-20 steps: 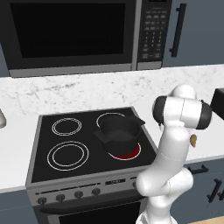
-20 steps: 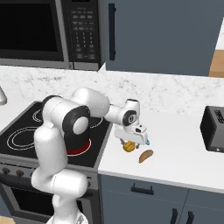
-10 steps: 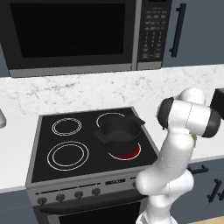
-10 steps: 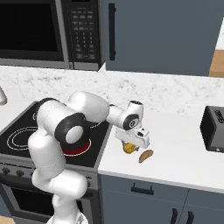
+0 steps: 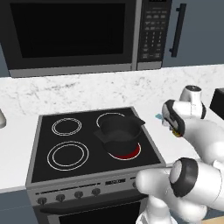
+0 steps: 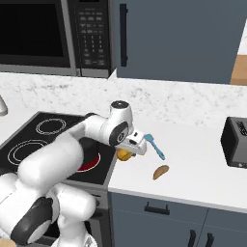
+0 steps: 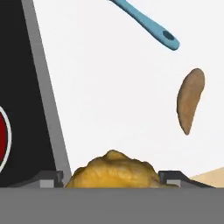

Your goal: Put the sweet potato and squash in the pot. Retrieve the spatula and lightly stir the vegetables in the pot.

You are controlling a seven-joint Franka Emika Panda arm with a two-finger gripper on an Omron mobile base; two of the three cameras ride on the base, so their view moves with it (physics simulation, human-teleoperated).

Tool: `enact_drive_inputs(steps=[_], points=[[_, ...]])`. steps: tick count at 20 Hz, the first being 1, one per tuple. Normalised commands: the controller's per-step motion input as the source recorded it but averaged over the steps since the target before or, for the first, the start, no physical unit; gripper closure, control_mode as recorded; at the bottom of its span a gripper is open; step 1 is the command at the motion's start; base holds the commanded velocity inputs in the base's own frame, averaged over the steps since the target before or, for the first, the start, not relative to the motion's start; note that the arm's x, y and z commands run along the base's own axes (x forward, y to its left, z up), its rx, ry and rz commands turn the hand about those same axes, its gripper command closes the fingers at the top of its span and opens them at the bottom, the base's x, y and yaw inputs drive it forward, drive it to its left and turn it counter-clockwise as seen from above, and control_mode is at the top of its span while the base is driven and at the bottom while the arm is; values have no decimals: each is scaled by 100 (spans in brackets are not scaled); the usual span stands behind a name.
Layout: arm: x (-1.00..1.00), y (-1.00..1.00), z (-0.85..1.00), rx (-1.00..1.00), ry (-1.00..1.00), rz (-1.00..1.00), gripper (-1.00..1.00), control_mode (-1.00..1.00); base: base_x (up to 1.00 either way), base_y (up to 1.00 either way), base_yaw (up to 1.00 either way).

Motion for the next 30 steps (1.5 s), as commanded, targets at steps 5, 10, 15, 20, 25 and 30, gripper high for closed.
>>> enact_drive_inputs(steps=[5,10,15,20,25,30], points=[[-9,100,100,-5,-8,9,100,-100,0,0,0],[-1,100,100,0,-1,7,100,-100,0,0,0],[8,98,53,8,7,12,100,-100,0,0,0],[55,97,-45,0,7,4,100,-100,0,0,0],[60,31,-94,0,0,0,100,-100,0,0,0],[20,11,-45,0,-2,0,-100,-100,0,0,0]])
